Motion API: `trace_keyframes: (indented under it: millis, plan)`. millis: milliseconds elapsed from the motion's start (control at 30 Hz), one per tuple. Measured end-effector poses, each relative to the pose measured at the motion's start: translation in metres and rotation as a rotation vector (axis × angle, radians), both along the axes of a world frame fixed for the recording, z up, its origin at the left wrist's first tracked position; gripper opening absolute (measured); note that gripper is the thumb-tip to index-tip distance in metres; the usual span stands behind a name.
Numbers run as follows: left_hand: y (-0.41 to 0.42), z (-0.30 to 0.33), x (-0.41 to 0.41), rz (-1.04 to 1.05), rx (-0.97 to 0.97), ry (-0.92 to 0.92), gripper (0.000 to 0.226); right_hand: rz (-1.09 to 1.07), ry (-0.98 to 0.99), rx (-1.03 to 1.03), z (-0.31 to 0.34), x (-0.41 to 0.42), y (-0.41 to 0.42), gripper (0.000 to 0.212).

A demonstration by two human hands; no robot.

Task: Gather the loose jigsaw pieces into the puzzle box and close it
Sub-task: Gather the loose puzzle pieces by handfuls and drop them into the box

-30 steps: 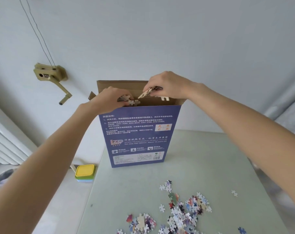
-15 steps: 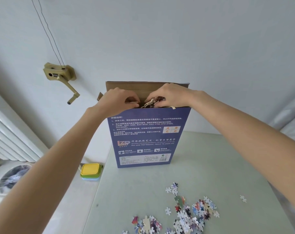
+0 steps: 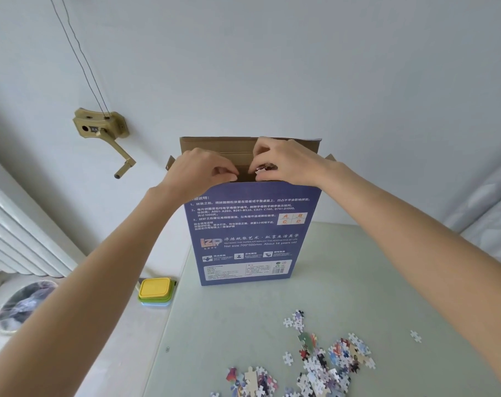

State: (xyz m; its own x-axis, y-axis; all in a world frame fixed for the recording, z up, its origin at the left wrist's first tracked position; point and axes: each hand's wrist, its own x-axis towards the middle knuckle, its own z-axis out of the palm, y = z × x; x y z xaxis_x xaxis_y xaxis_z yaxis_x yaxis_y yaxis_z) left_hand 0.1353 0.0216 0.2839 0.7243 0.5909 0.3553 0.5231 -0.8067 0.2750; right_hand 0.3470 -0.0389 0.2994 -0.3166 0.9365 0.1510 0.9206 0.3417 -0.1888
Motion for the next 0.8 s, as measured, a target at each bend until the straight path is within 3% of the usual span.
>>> trace_keyframes:
  millis: [233,333,400,500,633,733,800]
  plan:
    - [0.002,-0.007,-0.006,0.039,0.066,-0.037,0.014,-0.050,0.001,0.023,-0.002,-0.001,-0.004,0.013]
    - [-0.006,-0.013,-0.007,0.032,0.247,-0.144,0.018,-0.089,0.030,0.054,-0.002,0.000,-0.012,0.020]
    - [-0.020,-0.017,-0.007,0.010,0.418,-0.257,0.019,-0.120,0.068,0.136,-0.003,-0.001,-0.028,0.021]
    - [-0.052,-0.037,-0.008,-0.042,0.493,-0.437,0.017,-0.151,0.193,0.371,-0.021,-0.005,-0.074,0.019]
    - [-0.105,-0.084,-0.007,-0.084,0.273,-0.474,0.016,-0.295,0.338,0.422,-0.087,-0.007,-0.149,0.017]
    - [-0.146,-0.138,-0.004,-0.020,-0.023,-0.341,0.021,-0.464,0.389,0.205,-0.154,-0.003,-0.208,0.019]
    - [-0.169,-0.177,0.001,0.035,-0.279,-0.121,0.034,-0.571,0.355,-0.053,-0.197,0.002,-0.244,0.029]
